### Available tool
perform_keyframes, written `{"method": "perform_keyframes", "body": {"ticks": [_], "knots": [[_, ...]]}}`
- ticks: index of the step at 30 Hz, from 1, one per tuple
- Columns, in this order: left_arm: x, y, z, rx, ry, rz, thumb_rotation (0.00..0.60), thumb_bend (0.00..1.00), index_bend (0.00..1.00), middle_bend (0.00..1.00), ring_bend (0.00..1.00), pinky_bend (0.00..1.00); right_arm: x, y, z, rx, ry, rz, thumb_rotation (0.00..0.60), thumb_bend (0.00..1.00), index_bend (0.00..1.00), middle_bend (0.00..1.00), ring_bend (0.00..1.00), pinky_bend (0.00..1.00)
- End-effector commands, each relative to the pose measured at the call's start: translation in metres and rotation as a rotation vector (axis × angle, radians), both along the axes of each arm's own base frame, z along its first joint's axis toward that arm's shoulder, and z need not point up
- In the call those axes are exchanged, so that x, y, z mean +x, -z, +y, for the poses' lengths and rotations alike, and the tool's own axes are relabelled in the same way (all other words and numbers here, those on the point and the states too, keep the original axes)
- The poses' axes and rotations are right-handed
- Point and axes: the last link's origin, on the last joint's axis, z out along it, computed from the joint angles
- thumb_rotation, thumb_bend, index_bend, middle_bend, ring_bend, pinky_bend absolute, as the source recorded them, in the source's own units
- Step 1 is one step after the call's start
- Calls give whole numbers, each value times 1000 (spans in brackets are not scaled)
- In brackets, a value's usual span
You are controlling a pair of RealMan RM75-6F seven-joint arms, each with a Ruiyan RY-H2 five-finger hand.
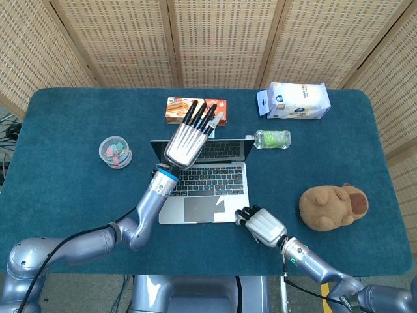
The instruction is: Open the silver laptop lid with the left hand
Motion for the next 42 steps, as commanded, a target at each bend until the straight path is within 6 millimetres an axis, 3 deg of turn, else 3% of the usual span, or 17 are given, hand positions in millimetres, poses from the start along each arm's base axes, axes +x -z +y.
{"method": "perform_keyframes", "body": {"ticks": [1, 18, 34, 37, 42], "knots": [[-1, 0, 3, 1, -4, 2, 600, 365, 0, 0, 0, 0, 0, 0, 0, 0, 0, 0, 600, 1000, 283, 257, 180, 231], [-15, -2, 21, 21, -51, 3, 600, 366, 0, 0, 0, 0, 0, -2, -2, -5, 2, 7, 600, 1000, 283, 257, 180, 231], [-21, -14, 19, 44, -70, -12, 600, 366, 0, 0, 0, 0, 3, -4, 0, -12, -10, 11, 600, 1000, 283, 257, 180, 231], [-18, -23, 14, 26, -43, -35, 600, 336, 0, 0, 0, 0, 6, -5, 0, -22, -13, -2, 600, 1000, 283, 257, 180, 231], [-12, -56, -4, -21, 72, -88, 600, 222, 0, 0, 0, 0, 20, -21, -3, -72, -36, -80, 600, 1000, 283, 257, 180, 231]]}}
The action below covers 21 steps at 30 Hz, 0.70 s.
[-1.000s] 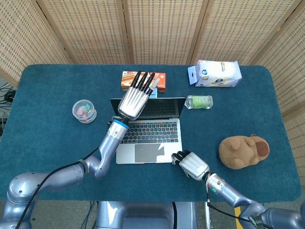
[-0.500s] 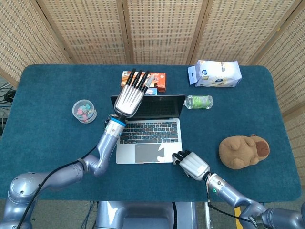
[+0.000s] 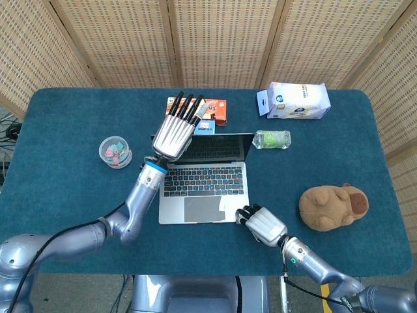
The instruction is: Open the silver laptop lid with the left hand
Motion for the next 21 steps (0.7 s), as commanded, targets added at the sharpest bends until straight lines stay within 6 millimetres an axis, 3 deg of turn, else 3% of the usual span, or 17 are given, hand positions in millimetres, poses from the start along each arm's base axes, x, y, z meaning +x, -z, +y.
{"method": "perform_keyframes", "body": {"ticks": [1, 8, 13, 16, 18, 21], "knots": [[2, -35, -17, -24, 95, -56, 600, 208, 0, 0, 0, 0, 12, -16, -2, -41, -19, -66, 600, 1000, 283, 257, 180, 231], [-7, -85, -31, -11, 97, -163, 600, 184, 0, 0, 0, 0, 30, -62, -6, -144, -37, -185, 600, 1000, 283, 257, 180, 231], [-30, -112, -42, -18, 65, -200, 600, 124, 0, 0, 0, 0, 24, -97, -7, -267, -33, -258, 600, 961, 283, 229, 168, 231], [-53, -125, -50, -20, 29, -205, 600, 51, 0, 0, 0, 0, 9, -118, -6, -355, -7, -308, 600, 603, 266, 132, 67, 206], [-79, -135, -58, -28, -18, -234, 600, 11, 0, 0, 0, 0, -10, -134, -5, -442, 25, -331, 600, 343, 226, 64, 6, 132], [-121, -149, -74, -40, -108, -305, 600, 1, 0, 0, 0, 0, -35, -152, -3, -549, 88, -368, 600, 204, 203, 30, 0, 55]]}}
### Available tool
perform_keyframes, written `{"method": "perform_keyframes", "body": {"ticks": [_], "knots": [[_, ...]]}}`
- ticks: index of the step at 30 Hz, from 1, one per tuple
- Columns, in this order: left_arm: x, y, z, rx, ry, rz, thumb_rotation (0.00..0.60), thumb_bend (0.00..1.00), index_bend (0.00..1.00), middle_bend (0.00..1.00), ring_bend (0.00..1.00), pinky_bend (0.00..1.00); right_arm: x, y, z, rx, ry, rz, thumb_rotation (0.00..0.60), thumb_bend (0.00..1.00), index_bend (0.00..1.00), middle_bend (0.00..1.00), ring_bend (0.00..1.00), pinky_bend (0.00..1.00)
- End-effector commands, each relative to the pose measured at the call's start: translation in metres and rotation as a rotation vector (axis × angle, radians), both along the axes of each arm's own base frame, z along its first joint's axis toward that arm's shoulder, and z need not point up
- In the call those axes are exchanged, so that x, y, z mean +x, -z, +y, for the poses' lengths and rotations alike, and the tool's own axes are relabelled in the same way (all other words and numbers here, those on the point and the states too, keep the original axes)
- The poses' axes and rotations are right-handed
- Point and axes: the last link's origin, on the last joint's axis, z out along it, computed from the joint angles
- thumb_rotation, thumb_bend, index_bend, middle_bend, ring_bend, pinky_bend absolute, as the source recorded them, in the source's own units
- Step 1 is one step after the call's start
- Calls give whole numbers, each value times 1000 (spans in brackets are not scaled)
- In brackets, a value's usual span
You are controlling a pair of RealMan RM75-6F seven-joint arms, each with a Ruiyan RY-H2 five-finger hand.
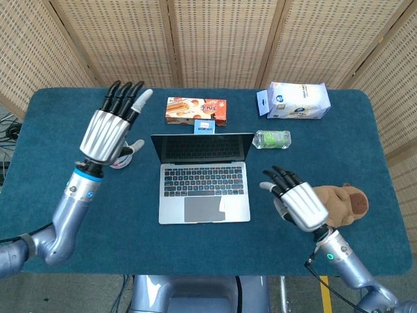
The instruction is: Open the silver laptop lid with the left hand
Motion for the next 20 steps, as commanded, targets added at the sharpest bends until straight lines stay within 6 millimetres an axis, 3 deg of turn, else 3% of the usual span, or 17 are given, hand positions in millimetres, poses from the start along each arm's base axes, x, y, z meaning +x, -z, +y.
{"method": "perform_keyframes", "body": {"ticks": [1, 3, 6, 11, 15, 20], "knots": [[-58, -18, -26, -36, -109, -92, 600, 1, 0, 0, 0, 0, -40, -32, 4, -149, 102, -71, 600, 180, 197, 27, 0, 41], [-90, -25, -40, -59, -177, -148, 600, 5, 0, 0, 0, 0, -57, -43, 9, -195, 157, -114, 600, 97, 172, 15, 0, 14], [-124, -30, -60, -80, -229, -199, 600, 4, 0, 0, 0, 0, -74, -55, 20, -237, 214, -158, 600, 6, 114, 0, 0, 0], [-170, -22, -112, -126, -334, -262, 600, 0, 0, 0, 0, 0, -86, -66, 50, -276, 313, -146, 600, 0, 38, 0, 0, 0], [-196, -13, -154, -130, -452, -240, 600, 0, 0, 0, 0, 0, -86, -68, 74, -286, 359, -154, 600, 0, 6, 0, 0, 0], [-201, -6, -184, -103, -475, -198, 600, 0, 0, 0, 0, 0, -93, -65, 89, -269, 391, -164, 600, 0, 5, 0, 0, 0]]}}
